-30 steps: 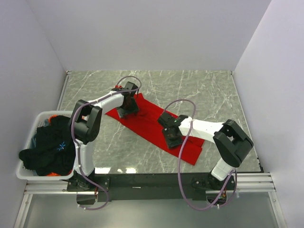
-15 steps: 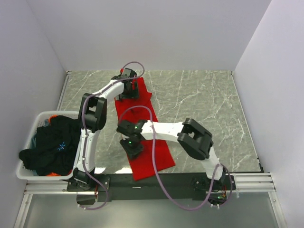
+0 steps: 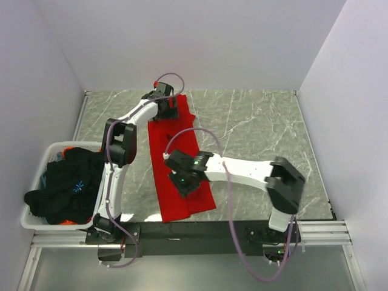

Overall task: Fold and stack the t-shirts
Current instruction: Fold the tshirt

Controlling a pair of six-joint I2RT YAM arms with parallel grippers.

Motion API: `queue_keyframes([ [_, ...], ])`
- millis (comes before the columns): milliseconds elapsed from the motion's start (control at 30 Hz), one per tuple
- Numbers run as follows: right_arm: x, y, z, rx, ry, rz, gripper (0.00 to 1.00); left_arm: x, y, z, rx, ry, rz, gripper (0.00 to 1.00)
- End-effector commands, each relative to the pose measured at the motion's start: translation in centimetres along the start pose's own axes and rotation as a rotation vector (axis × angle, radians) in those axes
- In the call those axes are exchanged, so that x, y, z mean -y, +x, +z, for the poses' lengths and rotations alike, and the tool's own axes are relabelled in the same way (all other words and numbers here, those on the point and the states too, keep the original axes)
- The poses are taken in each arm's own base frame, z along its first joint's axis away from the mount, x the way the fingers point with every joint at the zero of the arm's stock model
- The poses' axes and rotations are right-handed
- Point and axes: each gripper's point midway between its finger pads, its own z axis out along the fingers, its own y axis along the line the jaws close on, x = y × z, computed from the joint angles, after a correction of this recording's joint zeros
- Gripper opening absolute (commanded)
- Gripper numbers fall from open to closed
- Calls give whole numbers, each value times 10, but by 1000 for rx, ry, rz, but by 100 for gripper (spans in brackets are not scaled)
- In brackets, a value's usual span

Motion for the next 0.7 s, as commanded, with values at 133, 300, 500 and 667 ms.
queue_keyframes([
  [133, 17, 28, -7, 29, 53, 50, 37, 16, -106, -142, 291, 144, -175, 99],
  [300, 12, 36, 10, 7, 43, 58, 30, 2, -102, -199, 314, 157, -255, 100],
  [500, -6, 55, 27, -58, 33, 3, 27, -25, -41, -232, 245, 150, -289, 99],
  [667, -17, 77, 37, -132, 26, -43, 27, -40, 8, -253, 209, 147, -306, 99],
])
